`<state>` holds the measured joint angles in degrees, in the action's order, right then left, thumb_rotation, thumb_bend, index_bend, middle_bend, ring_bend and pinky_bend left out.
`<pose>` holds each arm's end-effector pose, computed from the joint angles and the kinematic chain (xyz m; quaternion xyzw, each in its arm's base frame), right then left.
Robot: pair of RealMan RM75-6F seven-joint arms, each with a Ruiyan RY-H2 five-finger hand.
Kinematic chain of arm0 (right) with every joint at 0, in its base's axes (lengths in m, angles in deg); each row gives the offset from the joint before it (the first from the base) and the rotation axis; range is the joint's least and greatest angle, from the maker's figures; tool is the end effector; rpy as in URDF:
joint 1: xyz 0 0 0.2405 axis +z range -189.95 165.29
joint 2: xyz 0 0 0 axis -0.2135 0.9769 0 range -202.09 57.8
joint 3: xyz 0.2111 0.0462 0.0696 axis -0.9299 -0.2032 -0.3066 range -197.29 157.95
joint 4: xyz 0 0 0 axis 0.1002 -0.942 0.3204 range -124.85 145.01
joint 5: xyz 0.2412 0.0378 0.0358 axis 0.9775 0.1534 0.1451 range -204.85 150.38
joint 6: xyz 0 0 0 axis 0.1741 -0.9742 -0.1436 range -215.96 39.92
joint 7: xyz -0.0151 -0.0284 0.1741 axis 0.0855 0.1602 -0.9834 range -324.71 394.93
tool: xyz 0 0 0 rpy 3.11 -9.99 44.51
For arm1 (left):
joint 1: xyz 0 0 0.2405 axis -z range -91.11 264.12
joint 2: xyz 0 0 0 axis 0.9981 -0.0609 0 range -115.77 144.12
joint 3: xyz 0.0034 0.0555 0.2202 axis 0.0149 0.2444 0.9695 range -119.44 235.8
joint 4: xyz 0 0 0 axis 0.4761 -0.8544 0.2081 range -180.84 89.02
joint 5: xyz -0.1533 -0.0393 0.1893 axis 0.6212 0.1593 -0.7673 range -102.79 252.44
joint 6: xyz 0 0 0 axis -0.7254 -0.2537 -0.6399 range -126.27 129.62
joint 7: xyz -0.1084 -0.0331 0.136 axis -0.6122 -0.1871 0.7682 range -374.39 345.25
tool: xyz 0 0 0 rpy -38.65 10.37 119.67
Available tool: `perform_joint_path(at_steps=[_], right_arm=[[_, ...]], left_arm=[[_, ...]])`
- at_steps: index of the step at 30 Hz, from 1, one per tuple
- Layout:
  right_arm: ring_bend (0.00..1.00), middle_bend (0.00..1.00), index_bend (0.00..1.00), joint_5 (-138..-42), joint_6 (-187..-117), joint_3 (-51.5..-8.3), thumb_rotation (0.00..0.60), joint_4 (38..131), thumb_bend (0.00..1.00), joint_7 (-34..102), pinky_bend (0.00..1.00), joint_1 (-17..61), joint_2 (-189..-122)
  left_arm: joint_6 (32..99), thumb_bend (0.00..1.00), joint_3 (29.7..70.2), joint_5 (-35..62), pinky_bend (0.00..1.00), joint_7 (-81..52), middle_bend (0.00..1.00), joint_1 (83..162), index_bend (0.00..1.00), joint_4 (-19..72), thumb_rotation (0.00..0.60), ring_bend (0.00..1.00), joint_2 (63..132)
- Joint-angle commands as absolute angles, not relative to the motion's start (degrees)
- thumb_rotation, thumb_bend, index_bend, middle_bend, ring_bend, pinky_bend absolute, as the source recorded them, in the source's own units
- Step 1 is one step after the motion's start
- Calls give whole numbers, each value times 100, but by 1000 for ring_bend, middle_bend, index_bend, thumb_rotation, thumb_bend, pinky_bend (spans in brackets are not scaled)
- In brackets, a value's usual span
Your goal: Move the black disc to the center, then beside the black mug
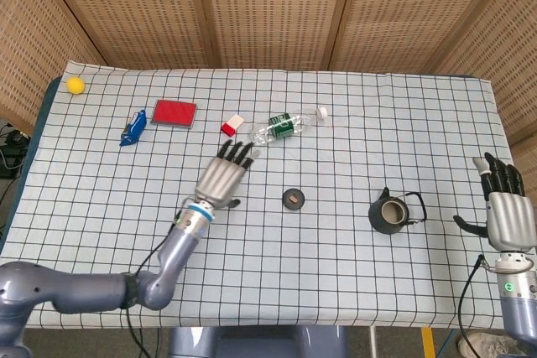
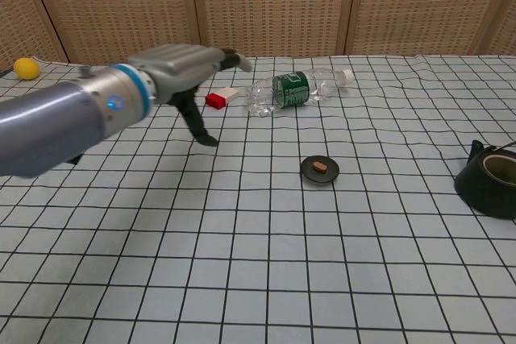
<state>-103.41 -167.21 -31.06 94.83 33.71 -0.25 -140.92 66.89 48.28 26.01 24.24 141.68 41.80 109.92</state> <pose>-0.3056 -0.2902 0.1268 0.5466 -0.3789 0.4148 0.6210 -0.0373 0.3575 -0.0836 -0.7568 -0.3051 -0.3630 0.4499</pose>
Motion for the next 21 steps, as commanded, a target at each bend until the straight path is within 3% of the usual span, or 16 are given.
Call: perform_joint_path(at_steps=[1, 5, 11, 21], right_arm=[[0, 0, 68, -10368, -16729, -3086, 600, 9520, 168, 3463, 0, -1, -14136], [0, 0, 68, -10369, -16702, -3095, 600, 9568, 166, 3659, 0, 66, -14202], [0, 0, 85, -10401, -16470, -3219, 600, 10004, 163, 4217, 0, 399, -14188], [0, 0, 264, -9871, -15623, -3649, 600, 11043, 238, 5547, 0, 1439, -14551]], left_arm=[[7808, 68, 5575, 1925, 0, 2186, 0, 13139, 0, 5054, 600, 0, 10010], [8427, 68, 5959, 1414, 0, 1713, 0, 12464, 0, 5268, 600, 0, 9462], [8776, 68, 6117, 1008, 0, 939, 0, 11831, 0, 5328, 600, 0, 8965], [8266, 70, 5930, 857, 0, 212, 0, 11561, 0, 5208, 600, 0, 8567]])
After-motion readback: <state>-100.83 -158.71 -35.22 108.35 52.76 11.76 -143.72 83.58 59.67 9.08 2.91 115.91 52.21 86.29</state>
